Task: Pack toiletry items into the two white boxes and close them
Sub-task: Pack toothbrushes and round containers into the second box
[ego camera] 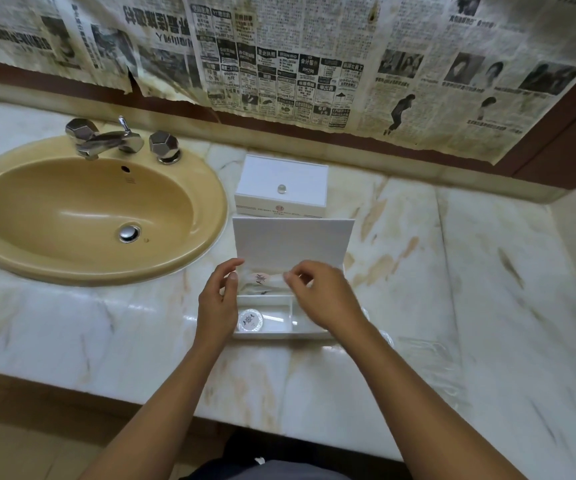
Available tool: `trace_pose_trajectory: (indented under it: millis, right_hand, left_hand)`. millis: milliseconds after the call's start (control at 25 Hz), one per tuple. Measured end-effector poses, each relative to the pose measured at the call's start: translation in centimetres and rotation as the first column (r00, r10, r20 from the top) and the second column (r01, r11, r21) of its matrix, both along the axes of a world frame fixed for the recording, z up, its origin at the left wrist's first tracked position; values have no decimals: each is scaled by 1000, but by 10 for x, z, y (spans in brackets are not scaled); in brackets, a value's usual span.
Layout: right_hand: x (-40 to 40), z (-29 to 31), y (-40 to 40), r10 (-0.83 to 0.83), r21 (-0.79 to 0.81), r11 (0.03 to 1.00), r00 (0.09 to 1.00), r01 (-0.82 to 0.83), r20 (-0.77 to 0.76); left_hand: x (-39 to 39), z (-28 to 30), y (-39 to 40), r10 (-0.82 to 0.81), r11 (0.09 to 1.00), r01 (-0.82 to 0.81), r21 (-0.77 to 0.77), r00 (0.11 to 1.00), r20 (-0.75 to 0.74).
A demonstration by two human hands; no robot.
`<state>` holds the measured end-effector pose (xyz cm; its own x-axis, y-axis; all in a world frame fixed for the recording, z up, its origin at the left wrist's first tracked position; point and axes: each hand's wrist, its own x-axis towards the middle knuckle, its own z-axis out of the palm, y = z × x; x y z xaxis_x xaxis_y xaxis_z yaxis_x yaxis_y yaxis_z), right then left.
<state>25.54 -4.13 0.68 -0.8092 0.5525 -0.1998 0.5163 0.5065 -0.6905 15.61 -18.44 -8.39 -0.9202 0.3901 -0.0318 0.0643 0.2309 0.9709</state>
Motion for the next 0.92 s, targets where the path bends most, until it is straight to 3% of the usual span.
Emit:
trace_pose_trajectory:
  millis: [120, 200, 440, 920]
  right_hand:
    - [26, 1, 38, -170, 12, 985, 985, 170, -21]
    - [43, -8, 59, -213, 39, 977, 974, 210, 72]
    - [69, -43, 76, -68, 33, 998, 935, 60, 349]
    - [76, -45, 72, 17, 93, 994, 941, -52, 337]
  left_hand:
    - [0, -2, 0, 13, 1000, -13, -15, 1000, -2]
    - [0, -3, 1, 20, 1000, -20, -18, 1000, -6]
    - [0, -1, 1, 17, 999, -19, -39, 999, -32]
    - [1, 0, 1, 12, 999, -14, -51, 999, -36]
